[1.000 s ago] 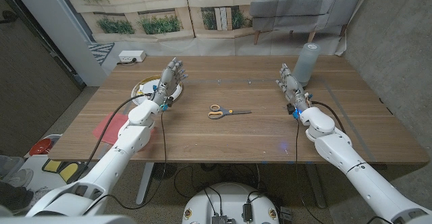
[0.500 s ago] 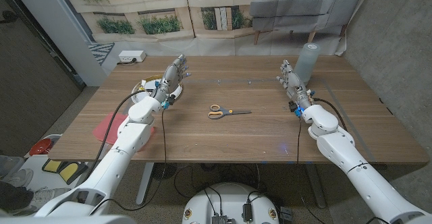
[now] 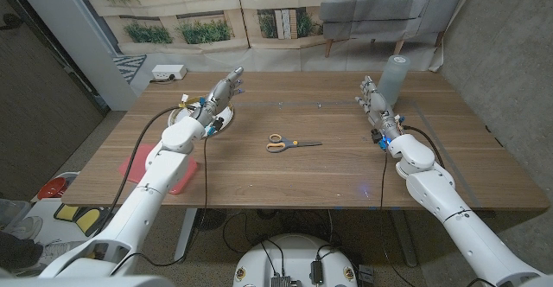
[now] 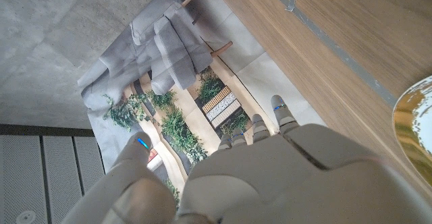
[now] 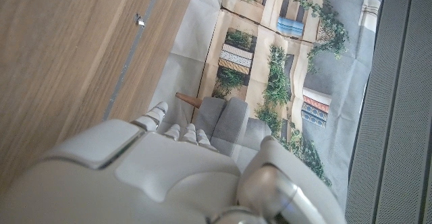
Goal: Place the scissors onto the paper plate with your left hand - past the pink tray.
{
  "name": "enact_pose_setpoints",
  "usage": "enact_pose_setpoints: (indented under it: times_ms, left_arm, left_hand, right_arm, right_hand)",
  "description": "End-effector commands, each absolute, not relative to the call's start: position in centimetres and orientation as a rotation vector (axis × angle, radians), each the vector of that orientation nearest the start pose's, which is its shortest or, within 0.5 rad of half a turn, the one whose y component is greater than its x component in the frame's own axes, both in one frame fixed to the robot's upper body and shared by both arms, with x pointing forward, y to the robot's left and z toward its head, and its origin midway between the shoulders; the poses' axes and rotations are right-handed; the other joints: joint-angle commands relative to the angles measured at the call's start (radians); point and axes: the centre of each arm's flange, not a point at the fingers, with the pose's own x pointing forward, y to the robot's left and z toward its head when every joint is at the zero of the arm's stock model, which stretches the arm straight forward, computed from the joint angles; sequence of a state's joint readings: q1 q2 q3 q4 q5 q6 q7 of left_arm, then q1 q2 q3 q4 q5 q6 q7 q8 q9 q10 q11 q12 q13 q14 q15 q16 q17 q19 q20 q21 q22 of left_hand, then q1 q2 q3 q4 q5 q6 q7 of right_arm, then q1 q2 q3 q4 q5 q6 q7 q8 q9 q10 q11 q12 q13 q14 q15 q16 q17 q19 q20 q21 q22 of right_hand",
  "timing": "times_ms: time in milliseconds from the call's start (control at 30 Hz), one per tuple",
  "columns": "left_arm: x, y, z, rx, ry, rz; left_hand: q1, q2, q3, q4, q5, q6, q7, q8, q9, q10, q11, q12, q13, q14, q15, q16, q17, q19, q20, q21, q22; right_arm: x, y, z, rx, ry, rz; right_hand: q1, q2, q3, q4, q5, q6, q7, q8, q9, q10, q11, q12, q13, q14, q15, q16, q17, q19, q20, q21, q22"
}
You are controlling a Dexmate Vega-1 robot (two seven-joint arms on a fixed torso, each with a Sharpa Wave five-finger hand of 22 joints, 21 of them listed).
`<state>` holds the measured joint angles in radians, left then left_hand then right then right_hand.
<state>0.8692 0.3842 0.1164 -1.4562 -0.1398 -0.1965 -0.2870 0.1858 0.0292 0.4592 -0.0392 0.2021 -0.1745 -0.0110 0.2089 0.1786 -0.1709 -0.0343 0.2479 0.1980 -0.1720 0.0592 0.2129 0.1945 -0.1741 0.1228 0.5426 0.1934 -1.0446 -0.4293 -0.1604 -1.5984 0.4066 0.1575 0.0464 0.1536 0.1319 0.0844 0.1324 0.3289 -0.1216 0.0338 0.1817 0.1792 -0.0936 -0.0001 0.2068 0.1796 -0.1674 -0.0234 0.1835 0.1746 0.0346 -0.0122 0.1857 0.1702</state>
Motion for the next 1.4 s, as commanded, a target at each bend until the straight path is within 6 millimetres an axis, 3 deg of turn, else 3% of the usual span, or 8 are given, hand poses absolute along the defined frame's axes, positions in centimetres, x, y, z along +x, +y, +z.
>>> enact_pose_setpoints:
  times_ms: [33,167,233,267,500,1400]
  left_arm:
    - [62.2,26.4,5.4,0.552,-0.727,-0.341]
    - [62.1,26.2,6.2,0.598,-0.74,-0.341]
    - [62.1,26.1,6.6,0.62,-0.749,-0.343]
    - [62.0,26.0,6.8,0.636,-0.751,-0.346]
    - [61.7,25.4,7.9,0.754,-0.783,-0.355]
    - [59.2,22.8,10.2,1.013,-0.852,-0.449]
  left_hand:
    - [0.04,-0.007,0.008,-0.034,-0.006,-0.005,-0.014,0.002,0.003,-0.008,0.0,0.008,0.005,-0.074,0.011,0.004,0.006,-0.251,0.013,-0.01,0.004]
    - [0.063,-0.016,0.009,-0.06,-0.01,0.015,-0.007,0.006,0.003,0.035,0.019,0.021,0.008,-0.069,0.013,0.006,0.009,-0.281,0.038,-0.026,0.006]
    - [0.067,-0.018,0.009,-0.063,-0.011,0.02,-0.002,0.008,0.003,0.035,0.018,0.021,0.008,-0.07,0.013,0.006,0.009,-0.281,0.04,-0.027,0.006]
    - [0.077,-0.023,0.01,-0.074,-0.012,0.024,0.0,0.007,0.004,0.033,-0.001,0.019,0.009,-0.07,0.013,0.006,0.01,-0.281,0.04,-0.029,0.006]
    - [0.104,-0.028,0.014,-0.096,-0.013,0.057,0.006,0.017,0.004,0.06,0.003,0.026,0.01,-0.068,0.009,0.007,0.011,-0.276,0.044,-0.031,0.006]
    - [0.174,-0.046,0.021,-0.13,-0.01,0.11,-0.004,0.031,0.007,0.067,-0.007,0.024,0.014,-0.076,0.004,0.005,0.012,-0.28,0.049,-0.044,0.006]
  right_arm:
    - [60.0,-27.9,-2.6,-0.058,-0.651,0.193]
    - [60.1,-28.1,-2.4,-0.052,-0.654,0.187]
    - [60.1,-28.2,-2.4,-0.051,-0.655,0.183]
    - [60.1,-28.2,-2.4,-0.052,-0.655,0.183]
    - [60.2,-28.4,-2.4,-0.051,-0.658,0.18]
    - [59.5,-29.0,-2.5,-0.035,-0.684,0.156]
  right_hand:
    - [0.005,-0.001,0.0,0.002,0.006,-0.012,-0.001,0.004,0.005,-0.008,-0.001,-0.003,0.004,-0.024,0.002,0.001,0.004,0.006,0.002,0.006,0.001]
    - [0.006,-0.002,0.0,0.002,0.006,-0.011,0.0,0.005,0.005,-0.008,0.0,-0.003,0.004,-0.024,0.003,0.0,0.003,0.006,0.002,0.006,0.001]
    - [0.006,-0.002,0.0,0.002,0.006,-0.011,0.0,0.005,0.005,-0.008,0.0,-0.003,0.004,-0.024,0.003,0.0,0.003,0.006,0.003,0.006,0.001]
    - [0.006,-0.002,0.0,0.002,0.006,-0.012,0.0,0.004,0.005,-0.008,0.0,-0.003,0.004,-0.024,0.003,0.0,0.003,0.006,0.003,0.006,0.001]
    - [0.006,-0.002,0.0,0.001,0.006,-0.012,0.0,0.004,0.005,-0.009,0.0,-0.004,0.004,-0.024,0.004,0.0,0.003,0.005,0.002,0.005,0.001]
    - [0.007,-0.002,0.002,0.0,0.005,-0.011,0.0,0.005,0.004,-0.008,0.0,-0.006,0.003,-0.024,0.004,0.0,0.003,0.003,0.001,0.005,0.001]
